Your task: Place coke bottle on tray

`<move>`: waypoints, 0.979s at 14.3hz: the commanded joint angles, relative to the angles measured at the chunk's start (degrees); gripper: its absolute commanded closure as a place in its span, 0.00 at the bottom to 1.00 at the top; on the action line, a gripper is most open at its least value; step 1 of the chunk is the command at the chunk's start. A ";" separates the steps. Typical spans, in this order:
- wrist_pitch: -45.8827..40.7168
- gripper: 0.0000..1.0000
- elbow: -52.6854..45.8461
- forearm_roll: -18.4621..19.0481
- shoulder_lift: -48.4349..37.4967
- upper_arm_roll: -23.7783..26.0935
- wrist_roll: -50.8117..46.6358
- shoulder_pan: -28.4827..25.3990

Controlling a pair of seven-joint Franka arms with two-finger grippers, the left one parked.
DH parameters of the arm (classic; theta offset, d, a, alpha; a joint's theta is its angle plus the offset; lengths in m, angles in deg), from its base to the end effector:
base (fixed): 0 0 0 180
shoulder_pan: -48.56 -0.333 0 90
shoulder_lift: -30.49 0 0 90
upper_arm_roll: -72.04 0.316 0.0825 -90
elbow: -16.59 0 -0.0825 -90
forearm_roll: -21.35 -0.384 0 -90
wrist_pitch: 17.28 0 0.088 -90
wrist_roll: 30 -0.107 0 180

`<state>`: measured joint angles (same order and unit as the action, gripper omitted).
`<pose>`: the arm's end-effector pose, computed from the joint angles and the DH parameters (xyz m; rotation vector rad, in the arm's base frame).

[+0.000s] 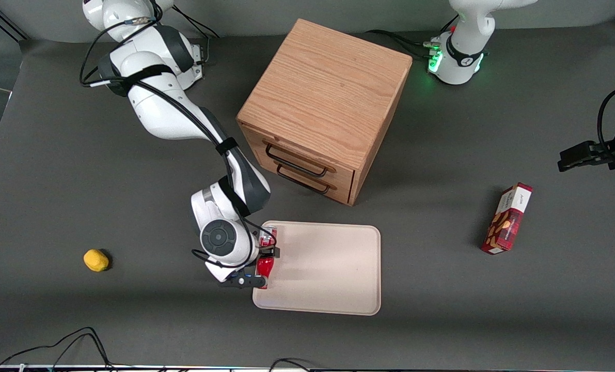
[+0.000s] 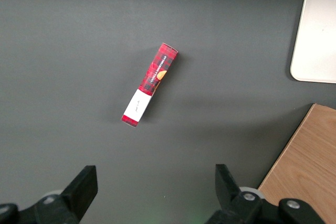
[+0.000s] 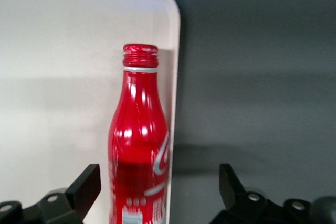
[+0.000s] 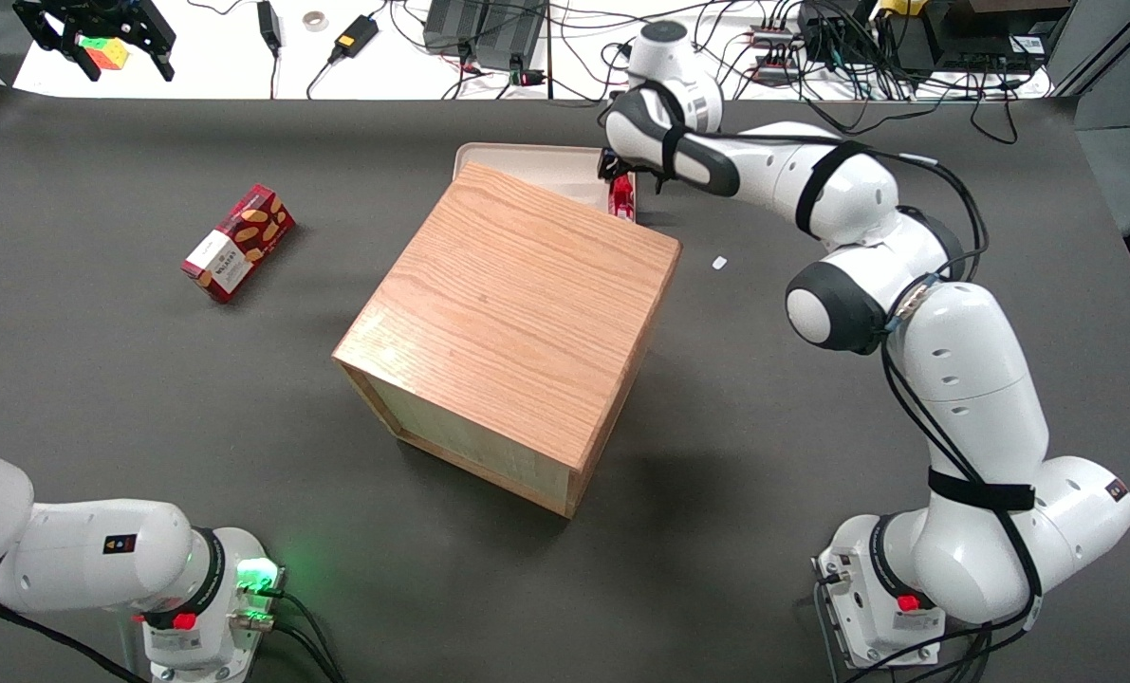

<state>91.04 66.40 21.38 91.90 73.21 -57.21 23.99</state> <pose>0.7120 0.3358 0.2385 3.1334 -0.0559 -0.0831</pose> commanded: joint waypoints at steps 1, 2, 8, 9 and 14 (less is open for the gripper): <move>-8.18 0.00 5.18 -0.64 -9.51 0.59 0.76 2.85; -9.87 0.00 9.56 -0.73 -14.51 0.68 0.76 3.82; -12.16 0.00 40.24 -0.73 -46.68 5.68 6.45 15.94; -12.43 0.00 43.59 -0.73 -50.99 5.86 7.51 17.70; -18.65 0.00 51.44 -0.47 -64.91 5.86 20.66 24.73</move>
<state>74.00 112.59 21.29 33.46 78.07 -43.64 45.56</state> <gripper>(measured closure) 0.000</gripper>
